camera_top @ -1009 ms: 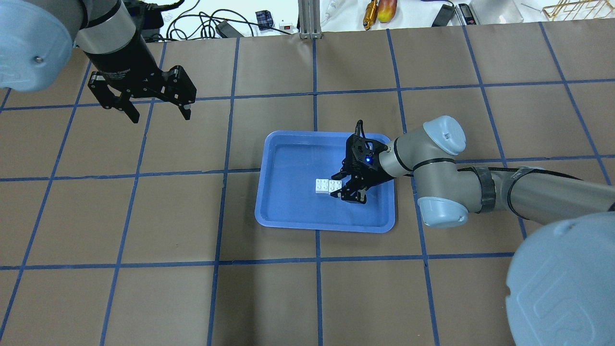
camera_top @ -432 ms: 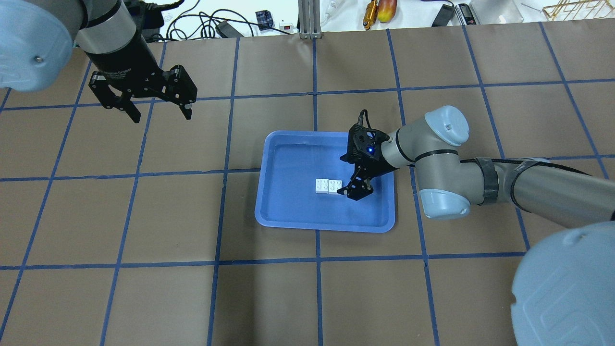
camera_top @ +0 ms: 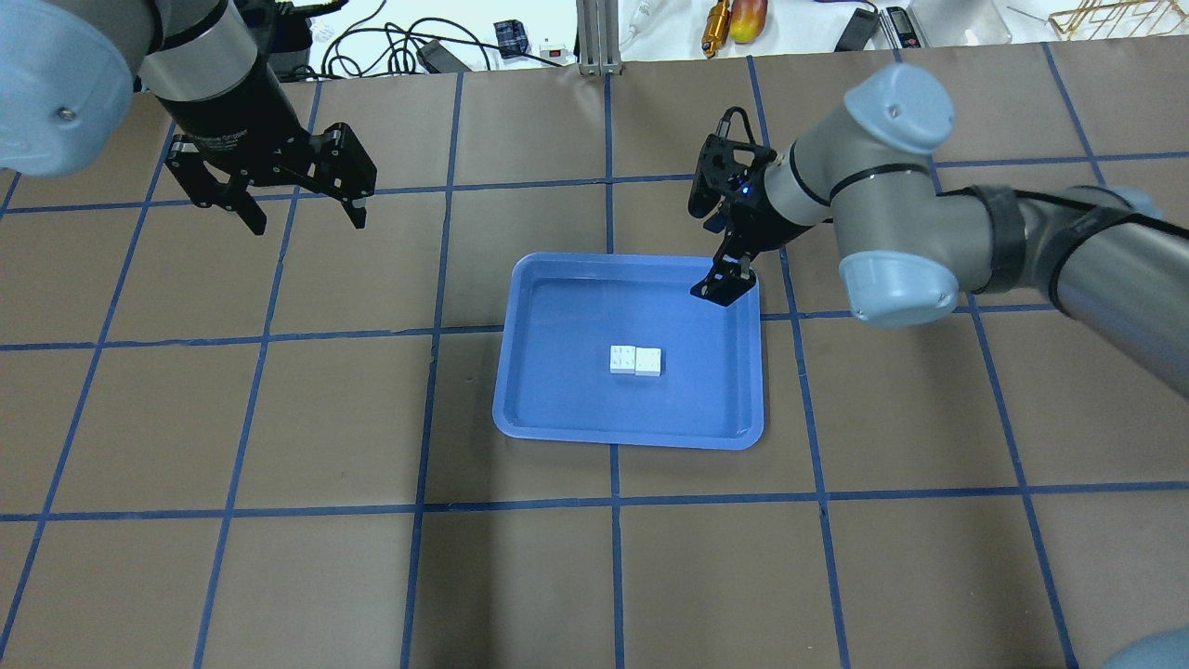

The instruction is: Assemble white blocks and place on blue tray

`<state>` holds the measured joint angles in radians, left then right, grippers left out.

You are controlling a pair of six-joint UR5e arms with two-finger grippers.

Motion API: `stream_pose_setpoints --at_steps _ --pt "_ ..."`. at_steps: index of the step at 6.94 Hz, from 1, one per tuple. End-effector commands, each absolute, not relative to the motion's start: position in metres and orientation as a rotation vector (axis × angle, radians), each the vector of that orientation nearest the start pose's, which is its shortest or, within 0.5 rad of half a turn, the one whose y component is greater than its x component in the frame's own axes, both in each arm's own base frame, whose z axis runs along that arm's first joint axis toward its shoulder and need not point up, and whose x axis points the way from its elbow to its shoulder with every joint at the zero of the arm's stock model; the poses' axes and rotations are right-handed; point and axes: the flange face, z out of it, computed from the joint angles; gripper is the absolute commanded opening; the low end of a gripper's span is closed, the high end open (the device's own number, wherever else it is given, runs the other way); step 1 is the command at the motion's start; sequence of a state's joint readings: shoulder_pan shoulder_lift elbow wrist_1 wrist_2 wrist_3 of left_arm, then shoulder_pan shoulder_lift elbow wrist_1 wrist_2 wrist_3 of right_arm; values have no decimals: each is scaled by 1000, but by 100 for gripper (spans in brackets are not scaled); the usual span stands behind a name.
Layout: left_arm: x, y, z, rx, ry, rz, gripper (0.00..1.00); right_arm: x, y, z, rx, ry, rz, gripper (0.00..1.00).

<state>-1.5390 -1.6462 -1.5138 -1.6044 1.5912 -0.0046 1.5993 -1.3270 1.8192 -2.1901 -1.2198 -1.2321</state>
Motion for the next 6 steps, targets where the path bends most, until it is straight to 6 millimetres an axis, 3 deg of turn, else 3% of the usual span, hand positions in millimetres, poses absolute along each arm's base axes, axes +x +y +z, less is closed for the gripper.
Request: stream_pose_setpoints --at_steps 1,2,3,4,5,6 --pt "-112 -521 477 -62 3123 75 100 169 -563 413 -1613 2519 -234 100" --pt "-111 -520 478 -57 3120 75 100 164 -551 456 -1513 2621 -195 100" --pt "-113 -520 478 -55 3126 72 100 161 -536 481 -1403 2695 -159 100" --pt "-115 -520 478 -50 3133 70 100 153 -532 491 -1165 2877 -132 100" --pt "-114 -520 478 -52 3129 70 100 147 -530 492 -813 3037 -91 100" --pt "-113 -520 479 -55 3126 68 100 149 -528 503 -526 3094 -76 100"
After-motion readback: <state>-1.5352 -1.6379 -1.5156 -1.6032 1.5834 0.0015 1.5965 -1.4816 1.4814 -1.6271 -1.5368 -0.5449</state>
